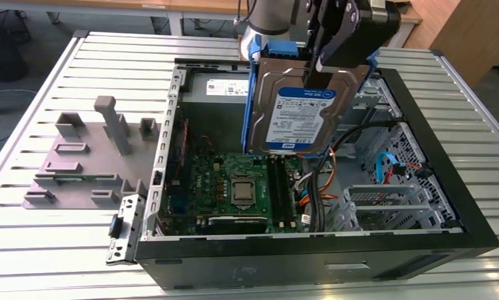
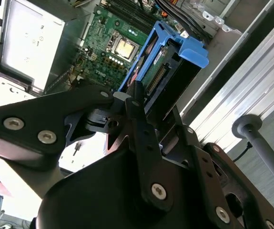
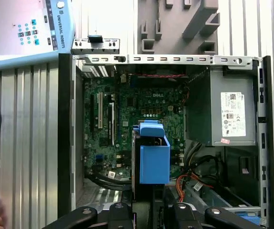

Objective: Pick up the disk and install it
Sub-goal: 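Pick up the disk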

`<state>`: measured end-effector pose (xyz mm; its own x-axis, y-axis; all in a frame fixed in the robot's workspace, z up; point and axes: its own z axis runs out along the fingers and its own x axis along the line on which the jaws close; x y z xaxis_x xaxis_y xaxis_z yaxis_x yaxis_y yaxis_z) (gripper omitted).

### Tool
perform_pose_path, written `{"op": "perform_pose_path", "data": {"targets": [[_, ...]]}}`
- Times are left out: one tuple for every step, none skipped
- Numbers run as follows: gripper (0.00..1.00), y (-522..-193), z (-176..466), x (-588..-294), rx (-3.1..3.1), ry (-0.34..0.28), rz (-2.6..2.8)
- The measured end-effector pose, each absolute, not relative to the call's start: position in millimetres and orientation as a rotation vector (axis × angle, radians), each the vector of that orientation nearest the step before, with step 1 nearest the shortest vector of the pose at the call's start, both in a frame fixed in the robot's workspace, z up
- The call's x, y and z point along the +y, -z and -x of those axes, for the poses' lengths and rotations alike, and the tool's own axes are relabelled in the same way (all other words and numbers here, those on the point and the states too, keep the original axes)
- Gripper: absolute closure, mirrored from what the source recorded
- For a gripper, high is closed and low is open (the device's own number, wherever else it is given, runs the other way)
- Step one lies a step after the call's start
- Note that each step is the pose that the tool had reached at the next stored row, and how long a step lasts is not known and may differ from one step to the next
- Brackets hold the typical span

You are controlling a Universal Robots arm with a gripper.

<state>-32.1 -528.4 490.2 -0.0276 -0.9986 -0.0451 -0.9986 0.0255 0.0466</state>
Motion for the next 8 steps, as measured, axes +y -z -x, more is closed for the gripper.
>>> {"op": "perform_pose_path", "data": {"targets": [[0.65, -490.2, 32.1, -530.4, -2.249, 0.102, -2.190], [0.65, -490.2, 32.1, -532.4, -2.249, 0.102, -2.190], [0.65, -490.4, 32.1, -534.0, -2.249, 0.101, -2.190], [0.65, -490.2, 32.2, -533.0, -2.250, 0.102, -2.190], [0.65, -490.0, 32.2, -530.4, -2.250, 0.102, -2.190], [0.65, -490.0, 32.2, -528.8, -2.250, 0.103, -2.191], [0.65, -489.9, 32.1, -528.8, -2.250, 0.103, -2.191], [0.65, -489.9, 32.1, -528.8, -2.250, 0.103, -2.191]]}}
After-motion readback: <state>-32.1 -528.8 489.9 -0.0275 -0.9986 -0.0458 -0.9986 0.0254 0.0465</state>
